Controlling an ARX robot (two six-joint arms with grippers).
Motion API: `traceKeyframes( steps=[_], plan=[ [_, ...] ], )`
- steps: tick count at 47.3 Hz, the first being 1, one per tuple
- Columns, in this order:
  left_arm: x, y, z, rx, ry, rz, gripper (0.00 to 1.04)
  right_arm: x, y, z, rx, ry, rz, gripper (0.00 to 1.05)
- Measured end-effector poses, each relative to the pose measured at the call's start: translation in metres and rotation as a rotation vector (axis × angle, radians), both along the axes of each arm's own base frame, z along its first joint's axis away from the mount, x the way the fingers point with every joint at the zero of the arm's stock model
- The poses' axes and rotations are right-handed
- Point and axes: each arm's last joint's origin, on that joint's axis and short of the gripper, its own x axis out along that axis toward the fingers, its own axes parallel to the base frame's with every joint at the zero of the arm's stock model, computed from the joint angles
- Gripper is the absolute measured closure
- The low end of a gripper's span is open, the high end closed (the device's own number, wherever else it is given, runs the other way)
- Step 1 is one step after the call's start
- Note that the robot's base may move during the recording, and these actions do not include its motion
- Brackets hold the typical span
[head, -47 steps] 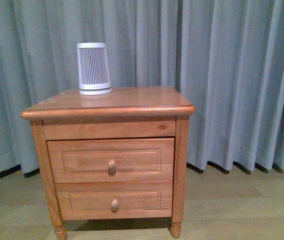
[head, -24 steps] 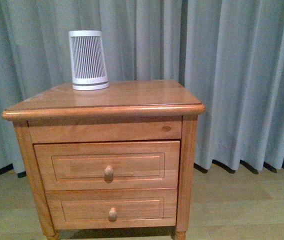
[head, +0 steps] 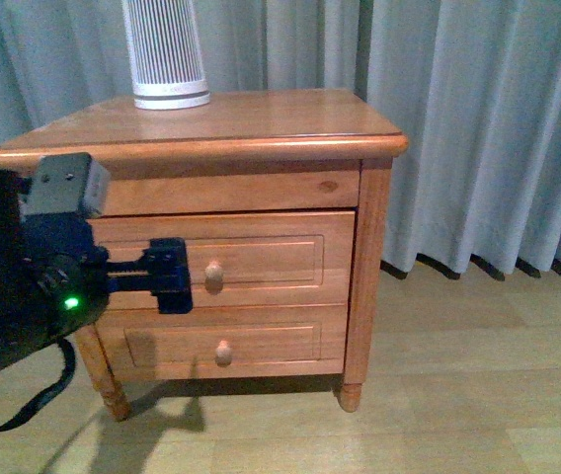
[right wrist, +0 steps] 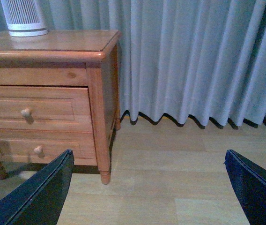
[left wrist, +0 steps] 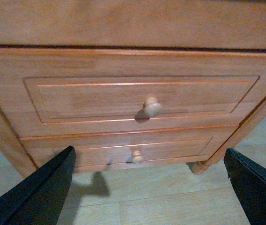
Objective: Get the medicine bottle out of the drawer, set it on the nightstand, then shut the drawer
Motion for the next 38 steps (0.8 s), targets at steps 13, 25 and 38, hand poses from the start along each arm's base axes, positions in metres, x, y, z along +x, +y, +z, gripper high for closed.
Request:
traceKeyframes(
  steps=[13,25,38],
  plan=[
    [0.057,-0.038,-0.040,0.030,0.087,-0.018,0.07,0.000,0.000,0.000,0.000,0.000,0.000,0.07],
    [0.097,-0.044,-0.038,0.075,0.117,-0.010,0.07,0.000,0.000,0.000,0.000,0.000,0.000,0.07],
    [0.117,-0.047,-0.037,0.091,0.103,-0.009,0.07,0.000,0.000,0.000,0.000,0.000,0.000,0.07]
  ],
)
